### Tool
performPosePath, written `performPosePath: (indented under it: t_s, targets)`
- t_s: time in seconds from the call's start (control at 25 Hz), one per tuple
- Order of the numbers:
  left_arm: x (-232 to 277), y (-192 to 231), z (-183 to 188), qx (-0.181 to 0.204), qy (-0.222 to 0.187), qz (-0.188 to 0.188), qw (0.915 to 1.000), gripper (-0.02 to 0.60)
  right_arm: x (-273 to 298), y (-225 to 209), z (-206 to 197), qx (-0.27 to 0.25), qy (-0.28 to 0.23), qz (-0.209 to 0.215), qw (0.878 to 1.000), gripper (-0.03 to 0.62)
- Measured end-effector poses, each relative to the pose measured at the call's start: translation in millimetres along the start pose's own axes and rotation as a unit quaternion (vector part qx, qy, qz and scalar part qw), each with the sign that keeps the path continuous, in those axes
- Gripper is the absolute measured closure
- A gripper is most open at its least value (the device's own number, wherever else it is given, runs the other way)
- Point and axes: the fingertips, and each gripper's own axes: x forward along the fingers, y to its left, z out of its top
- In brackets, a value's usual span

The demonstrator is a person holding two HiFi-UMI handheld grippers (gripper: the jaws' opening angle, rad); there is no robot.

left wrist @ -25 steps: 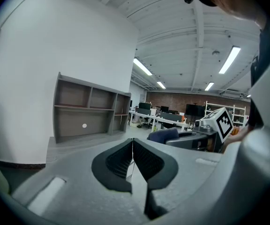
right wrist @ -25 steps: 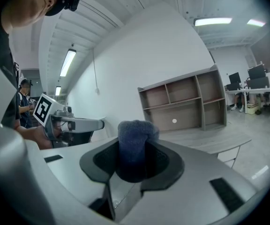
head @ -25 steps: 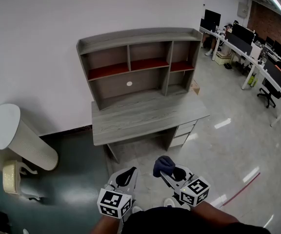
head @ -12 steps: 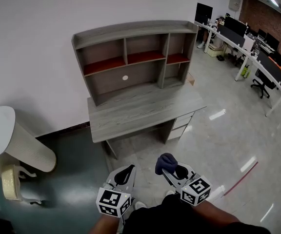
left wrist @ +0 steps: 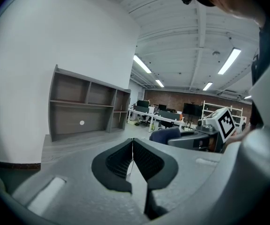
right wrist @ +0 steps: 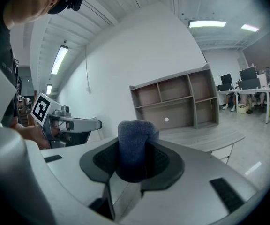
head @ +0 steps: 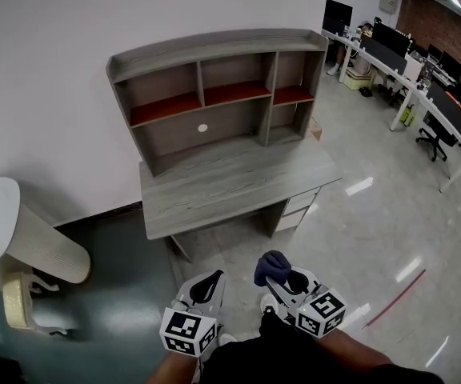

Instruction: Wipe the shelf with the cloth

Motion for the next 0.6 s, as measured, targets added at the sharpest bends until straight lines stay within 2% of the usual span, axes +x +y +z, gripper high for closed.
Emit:
performPosePath:
  t_s: [0.16, 0.4, 0.6]
  targets:
    - [40.3, 3.4, 15.6, 0.003, 0.004, 0.014, 0.9999, 0.571, 18.3, -38.8, 19.8, -0.001, -0.006, 0.023, 1.000, 0.456]
    - [107.8, 7.1, 53.1, 0.017, -0.014, 0.037, 0.9991, 0.571, 44.4, -98.8, 56.2, -0.017, -0.021, 0.058, 0.998, 0.456]
    - [149.6, 8.0, 67.4, 0.019, -0.014, 0.059, 0.9980, 0.571, 55.0, -140.5, 66.2, -0.018, -0.018, 0.081, 0.996, 0.456]
